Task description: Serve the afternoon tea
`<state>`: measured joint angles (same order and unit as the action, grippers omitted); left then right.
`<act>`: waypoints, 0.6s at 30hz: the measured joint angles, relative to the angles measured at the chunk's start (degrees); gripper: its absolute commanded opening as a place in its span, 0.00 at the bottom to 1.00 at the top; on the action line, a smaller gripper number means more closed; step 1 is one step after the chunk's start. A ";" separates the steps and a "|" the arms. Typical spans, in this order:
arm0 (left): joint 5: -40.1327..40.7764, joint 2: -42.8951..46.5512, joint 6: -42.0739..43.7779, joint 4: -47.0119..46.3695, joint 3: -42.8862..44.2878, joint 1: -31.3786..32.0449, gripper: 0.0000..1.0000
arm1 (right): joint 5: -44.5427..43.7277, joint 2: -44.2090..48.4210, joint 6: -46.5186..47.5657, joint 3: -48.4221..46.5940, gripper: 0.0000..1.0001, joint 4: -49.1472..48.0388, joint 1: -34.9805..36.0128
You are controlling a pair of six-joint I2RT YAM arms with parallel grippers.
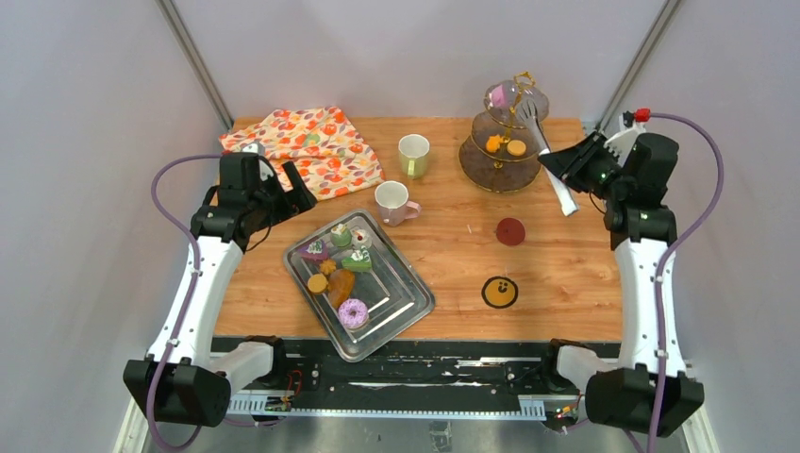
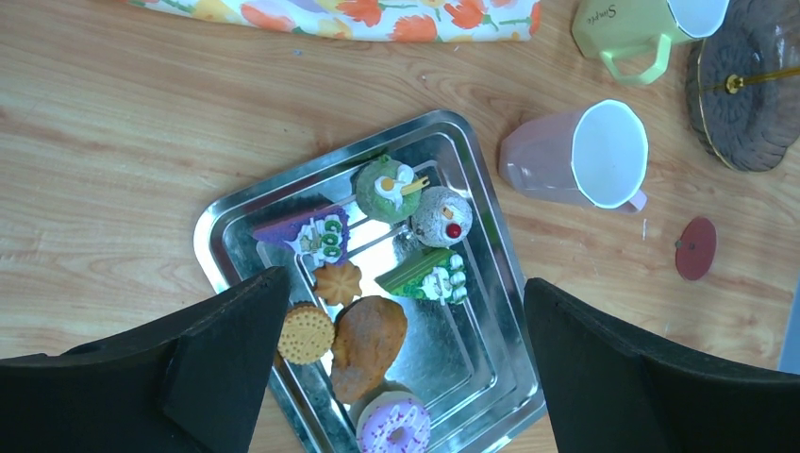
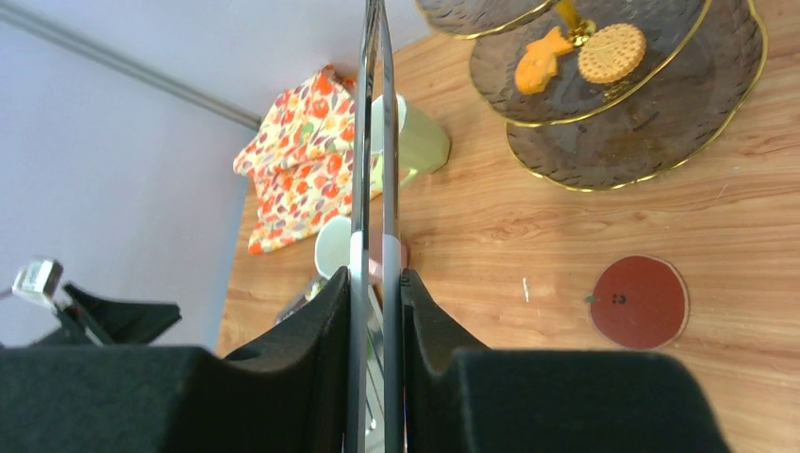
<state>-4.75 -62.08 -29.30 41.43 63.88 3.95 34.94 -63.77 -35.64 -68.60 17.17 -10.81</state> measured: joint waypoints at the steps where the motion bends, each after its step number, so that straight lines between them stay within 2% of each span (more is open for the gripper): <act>1: 0.00 0.00 0.00 0.04 0.00 0.00 0.99 | -0.07 1.49 1.25 0.00 0.01 1.11 0.59; 3: 0.04 0.00 0.00 0.13 0.00 0.00 0.99 | -1.01 4.39 4.37 -0.02 0.01 3.48 3.02; 6: 0.22 0.00 0.02 0.39 0.00 0.00 0.99 | -4.04 9.03 9.77 0.00 0.01 8.24 13.35; 11: 0.94 0.00 0.24 0.79 0.00 0.00 1.00 | -12.61 14.34 15.65 4.96 0.10 13.38 36.76; 14: 1.44 0.00 0.39 1.16 -0.02 0.00 1.00 | -19.28 14.80 17.27 10.58 0.13 15.30 48.70; 18: 1.62 0.00 0.44 1.29 -0.24 0.00 1.00 | -28.30 10.49 18.80 16.74 0.17 15.39 62.27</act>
<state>-3.14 -62.08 -28.86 42.72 63.64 3.95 6.63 -53.28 -16.84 -51.86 32.56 51.46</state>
